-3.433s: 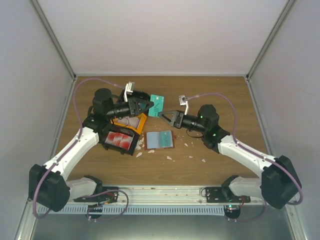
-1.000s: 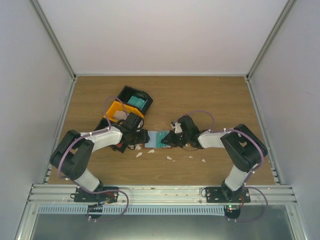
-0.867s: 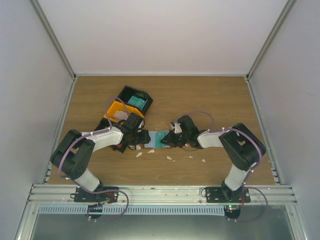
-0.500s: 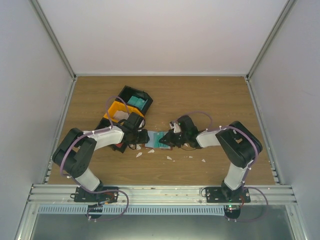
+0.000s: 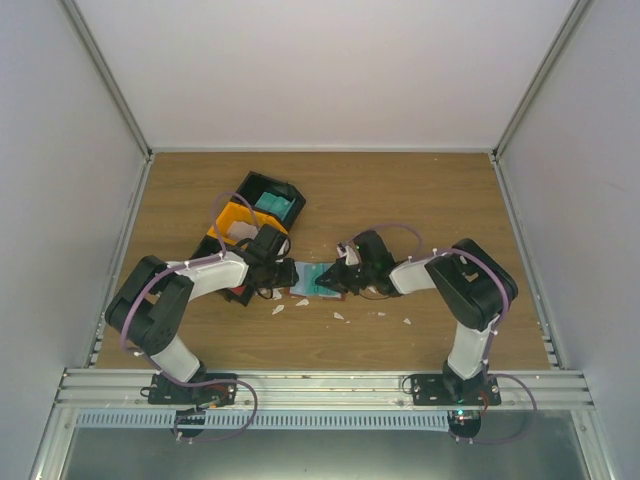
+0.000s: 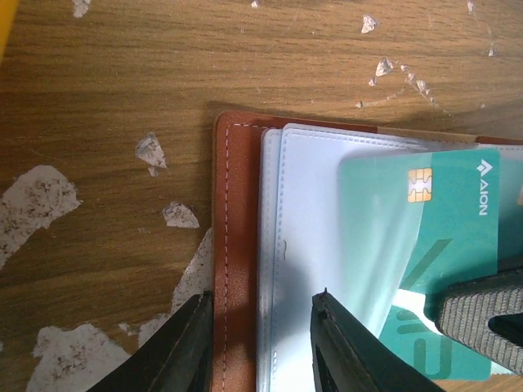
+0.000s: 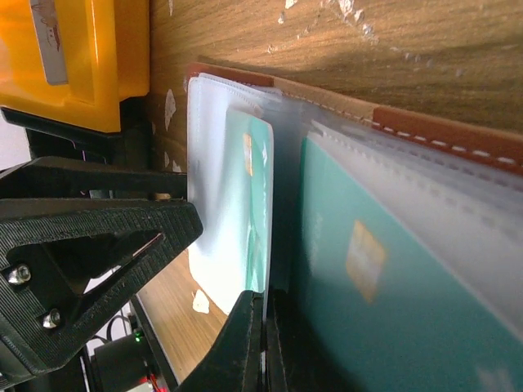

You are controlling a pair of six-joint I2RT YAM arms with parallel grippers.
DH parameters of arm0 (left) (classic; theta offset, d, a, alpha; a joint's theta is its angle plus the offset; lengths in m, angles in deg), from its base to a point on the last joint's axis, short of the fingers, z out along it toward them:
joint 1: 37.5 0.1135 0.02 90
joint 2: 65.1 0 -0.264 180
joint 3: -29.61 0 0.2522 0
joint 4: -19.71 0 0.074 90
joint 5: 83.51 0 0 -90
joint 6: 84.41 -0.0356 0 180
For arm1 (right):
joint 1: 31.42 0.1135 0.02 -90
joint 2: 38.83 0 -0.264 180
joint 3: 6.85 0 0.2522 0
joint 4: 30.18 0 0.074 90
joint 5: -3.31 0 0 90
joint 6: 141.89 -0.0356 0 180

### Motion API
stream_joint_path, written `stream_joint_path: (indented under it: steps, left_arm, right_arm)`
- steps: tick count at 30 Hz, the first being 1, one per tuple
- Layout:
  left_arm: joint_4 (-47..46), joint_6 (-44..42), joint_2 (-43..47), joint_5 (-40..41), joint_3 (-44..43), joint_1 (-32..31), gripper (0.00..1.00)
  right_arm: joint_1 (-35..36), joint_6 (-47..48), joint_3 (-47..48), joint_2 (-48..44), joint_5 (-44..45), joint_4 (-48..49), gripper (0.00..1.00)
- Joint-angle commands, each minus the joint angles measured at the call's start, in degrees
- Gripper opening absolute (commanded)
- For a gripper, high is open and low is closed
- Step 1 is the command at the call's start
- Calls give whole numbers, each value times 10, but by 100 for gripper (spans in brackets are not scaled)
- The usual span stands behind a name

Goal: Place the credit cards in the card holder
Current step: Insert the credit card into the card holder.

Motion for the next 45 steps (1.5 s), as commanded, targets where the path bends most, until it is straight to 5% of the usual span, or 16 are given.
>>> stream_joint_path:
  steps: [1, 12, 20, 33, 45]
  left_arm:
    - [-22, 12, -16, -72, 12, -24, 34]
    - [-36, 32, -5, -70, 34, -26, 26]
    - [-29, 32, -5, -46, 38, -25, 19]
    - [-44, 27, -15, -67, 36, -26, 17]
    - [-42, 23, -17, -62, 28, -25, 17]
  right_arm:
    - [12, -18, 5, 31, -9, 12, 0]
    - [20, -58, -20, 27, 14, 62, 1]
    - [21, -38, -39, -30, 85, 12, 0]
    - [31, -23, -22, 22, 26, 36, 4]
    - [31, 31, -16, -87, 138, -103, 43]
